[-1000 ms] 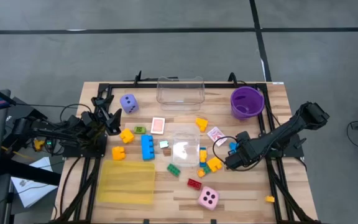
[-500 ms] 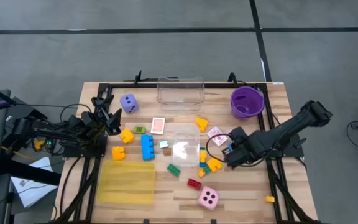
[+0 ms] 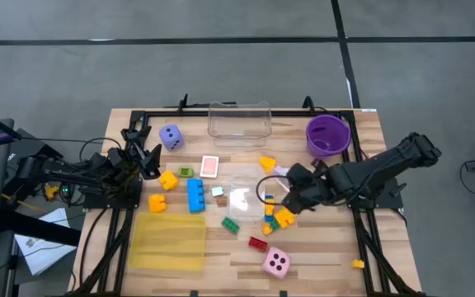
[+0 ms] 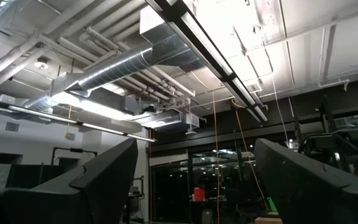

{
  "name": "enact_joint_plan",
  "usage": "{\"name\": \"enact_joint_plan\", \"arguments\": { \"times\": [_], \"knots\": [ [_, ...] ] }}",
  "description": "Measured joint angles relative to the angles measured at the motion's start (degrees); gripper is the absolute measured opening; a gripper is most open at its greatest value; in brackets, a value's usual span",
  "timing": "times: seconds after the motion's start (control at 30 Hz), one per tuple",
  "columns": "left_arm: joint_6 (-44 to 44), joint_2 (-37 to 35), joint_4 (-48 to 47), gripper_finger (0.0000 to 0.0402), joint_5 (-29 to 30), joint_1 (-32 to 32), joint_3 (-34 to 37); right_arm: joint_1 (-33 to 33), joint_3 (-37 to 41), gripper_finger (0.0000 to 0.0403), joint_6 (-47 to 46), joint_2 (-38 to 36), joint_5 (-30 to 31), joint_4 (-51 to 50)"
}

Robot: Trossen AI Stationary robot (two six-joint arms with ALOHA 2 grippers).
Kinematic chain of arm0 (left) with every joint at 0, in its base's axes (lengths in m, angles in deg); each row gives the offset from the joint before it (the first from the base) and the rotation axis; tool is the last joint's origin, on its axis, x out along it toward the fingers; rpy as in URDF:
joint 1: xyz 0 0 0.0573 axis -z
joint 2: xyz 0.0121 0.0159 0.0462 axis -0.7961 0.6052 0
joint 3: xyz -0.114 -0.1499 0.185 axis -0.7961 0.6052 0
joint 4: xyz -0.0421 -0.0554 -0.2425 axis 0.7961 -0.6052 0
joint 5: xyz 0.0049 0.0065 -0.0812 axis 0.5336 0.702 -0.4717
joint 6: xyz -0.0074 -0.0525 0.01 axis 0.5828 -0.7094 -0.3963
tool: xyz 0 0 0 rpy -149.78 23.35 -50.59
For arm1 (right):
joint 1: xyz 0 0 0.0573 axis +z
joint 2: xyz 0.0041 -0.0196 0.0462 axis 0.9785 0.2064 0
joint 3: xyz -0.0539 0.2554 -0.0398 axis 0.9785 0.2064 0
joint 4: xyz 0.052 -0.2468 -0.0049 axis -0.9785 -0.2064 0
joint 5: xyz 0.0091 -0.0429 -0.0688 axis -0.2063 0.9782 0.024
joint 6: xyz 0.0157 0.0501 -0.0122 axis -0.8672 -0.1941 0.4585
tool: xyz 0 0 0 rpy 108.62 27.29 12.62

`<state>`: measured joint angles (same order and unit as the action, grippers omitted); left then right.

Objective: Pick & Place Toys
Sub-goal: Put the pink playing card box into the bottom transparent bin

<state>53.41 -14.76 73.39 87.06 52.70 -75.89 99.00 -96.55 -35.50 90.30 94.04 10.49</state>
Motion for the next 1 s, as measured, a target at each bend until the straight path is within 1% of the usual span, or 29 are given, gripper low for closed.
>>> {"name": "enact_joint_plan", "arguments": {
  "times": [0.23,0.5,0.7,0.8,0.93,1.0],
  "knots": [
    [0.00,0.00,0.00,0.0319,0.02,0.00,0.00,-4.84,-0.06,0.0062,18.80,0.16,-4.98,13.03],
    [-0.02,0.00,-0.03,0.0319,0.02,-0.02,0.00,-9.30,-0.05,0.0063,34.45,0.17,-12.00,22.73],
    [-1.05,0.00,-0.20,0.0319,0.02,-0.02,0.00,-12.17,-0.04,0.0063,42.36,0.17,-18.13,25.80],
    [-1.05,0.00,-0.43,0.0319,0.02,-0.01,0.00,-12.87,-0.06,0.0063,45.58,0.83,-19.46,26.26],
    [-1.07,0.25,-0.57,0.0319,0.06,0.00,0.00,-13.55,0.07,0.0063,48.65,4.11,-19.69,26.49],
    [-1.06,0.46,-0.83,0.0319,0.22,-0.01,0.00,-13.98,-0.15,0.0063,50.39,6.53,-19.97,28.35]
  ]
}}
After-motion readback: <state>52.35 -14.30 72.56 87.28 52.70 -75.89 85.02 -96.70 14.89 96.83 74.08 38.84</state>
